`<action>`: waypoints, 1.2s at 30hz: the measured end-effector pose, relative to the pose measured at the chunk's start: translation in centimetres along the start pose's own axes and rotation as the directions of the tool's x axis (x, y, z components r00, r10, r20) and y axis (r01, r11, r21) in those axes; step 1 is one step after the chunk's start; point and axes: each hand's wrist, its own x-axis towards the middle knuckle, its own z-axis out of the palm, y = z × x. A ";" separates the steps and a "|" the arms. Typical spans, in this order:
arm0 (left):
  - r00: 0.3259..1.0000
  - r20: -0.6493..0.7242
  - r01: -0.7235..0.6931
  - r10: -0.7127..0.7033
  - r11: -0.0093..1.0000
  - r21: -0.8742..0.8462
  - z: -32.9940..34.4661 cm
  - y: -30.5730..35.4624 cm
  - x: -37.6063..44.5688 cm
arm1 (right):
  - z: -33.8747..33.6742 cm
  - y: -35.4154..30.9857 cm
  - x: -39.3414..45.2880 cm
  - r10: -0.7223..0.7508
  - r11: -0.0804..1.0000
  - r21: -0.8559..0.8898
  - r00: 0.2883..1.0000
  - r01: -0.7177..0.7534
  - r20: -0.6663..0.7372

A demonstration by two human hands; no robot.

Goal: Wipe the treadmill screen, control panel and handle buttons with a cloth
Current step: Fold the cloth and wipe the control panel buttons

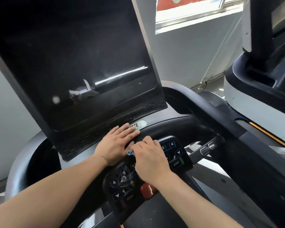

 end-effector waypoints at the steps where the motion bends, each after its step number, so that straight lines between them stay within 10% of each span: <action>1: 1.000 0.008 -0.001 0.001 1.000 0.003 0.0 0.0 0.0 | -0.2 -0.4 0.0 0.002 1.000 -0.018 1.000 -0.001 0.022; 12: 1.000 0.001 -0.014 0.014 0.999 0.040 0.5 -0.3 0.0 | 0.8 -1.3 -1.9 -0.209 0.978 -0.011 0.975 0.210 0.072; 16: 0.999 -0.034 -0.013 0.015 0.999 0.035 0.7 -0.2 0.1 | 1.6 2.3 -3.2 0.096 0.995 0.055 0.980 -0.087 -0.172; 20: 0.999 -0.042 -0.013 0.014 0.999 0.034 0.8 -0.3 -0.2 | 3.7 -0.8 -5.1 -0.120 0.993 -0.028 0.976 0.117 -0.183; 24: 0.999 -0.051 -0.016 0.017 1.000 0.026 0.7 -0.2 0.1 | 2.9 2.5 -4.2 0.205 0.978 0.040 0.934 -0.203 -0.292; 28: 0.997 -0.073 -0.027 0.029 0.999 0.027 0.8 -0.2 -0.1 | 5.0 -0.7 -6.0 -0.179 0.984 -0.028 0.956 0.177 -0.233; 33: 0.998 -0.063 -0.020 0.021 1.000 0.020 0.5 -0.2 0.1 | 4.9 3.2 -5.0 0.180 0.981 0.126 0.924 -0.145 -0.337; 36: 0.996 -0.080 -0.031 0.033 0.999 0.028 0.8 -0.2 -0.2 | 5.9 1.5 -6.2 -0.117 0.991 0.021 0.946 0.129 -0.301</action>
